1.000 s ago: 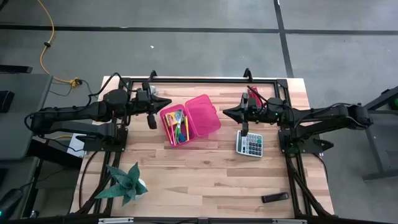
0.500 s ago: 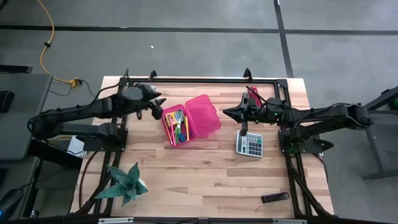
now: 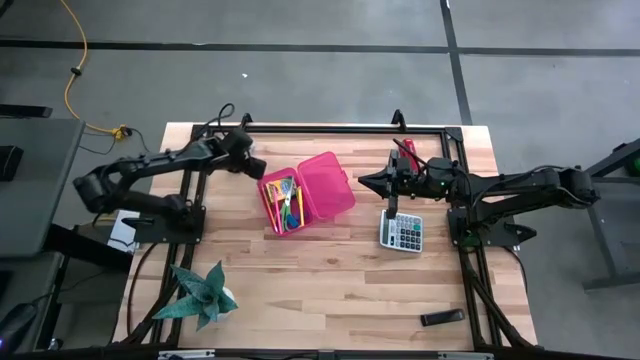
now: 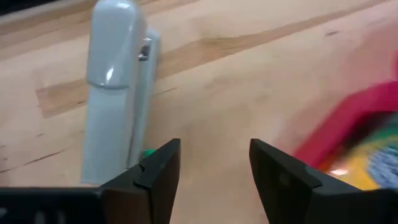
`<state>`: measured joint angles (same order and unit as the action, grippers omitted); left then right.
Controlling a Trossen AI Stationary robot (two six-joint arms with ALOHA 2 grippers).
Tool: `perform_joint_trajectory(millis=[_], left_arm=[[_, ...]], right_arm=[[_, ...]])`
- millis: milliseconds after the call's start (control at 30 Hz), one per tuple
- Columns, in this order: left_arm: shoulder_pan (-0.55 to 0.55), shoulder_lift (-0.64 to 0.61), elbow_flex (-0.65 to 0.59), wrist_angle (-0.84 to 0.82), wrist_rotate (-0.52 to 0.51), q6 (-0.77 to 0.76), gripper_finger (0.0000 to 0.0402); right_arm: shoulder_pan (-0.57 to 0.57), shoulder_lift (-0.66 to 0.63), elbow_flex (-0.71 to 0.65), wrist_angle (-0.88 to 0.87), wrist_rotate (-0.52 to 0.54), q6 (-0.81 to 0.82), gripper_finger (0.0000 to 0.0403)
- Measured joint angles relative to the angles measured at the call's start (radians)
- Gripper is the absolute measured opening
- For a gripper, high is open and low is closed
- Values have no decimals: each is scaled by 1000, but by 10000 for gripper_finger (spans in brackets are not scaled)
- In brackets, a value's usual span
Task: Pack school essentials
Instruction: Put the green eraser into the pink pencil box
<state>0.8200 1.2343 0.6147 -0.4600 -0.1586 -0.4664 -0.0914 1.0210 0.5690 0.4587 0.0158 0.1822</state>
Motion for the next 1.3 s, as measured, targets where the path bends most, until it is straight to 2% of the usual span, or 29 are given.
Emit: perform_joint_trajectory(millis=[233,500,567,833,933,1067,1300], left_arm=[[98,117,0,61,71,59,177],[100,142,20,61,45,32,177],[96,142,20,60,22,31,177],[68,142,20,-69,-186,32,177],[58,142,20,-74,-180,25,177],[48,142,20,-39,-89,-16,177],[44,176,20,-37,-103,-55,172]], right_arm=[[0,0,0,0,0,19,0],[0,0,0,-3,10,21,0],[0,0,0,-3,11,26,0],[0,0,0,-3,11,29,0],[0,0,0,-3,11,28,0],[0,0,0,-5,11,27,0],[0,0,0,-6,11,27,0]])
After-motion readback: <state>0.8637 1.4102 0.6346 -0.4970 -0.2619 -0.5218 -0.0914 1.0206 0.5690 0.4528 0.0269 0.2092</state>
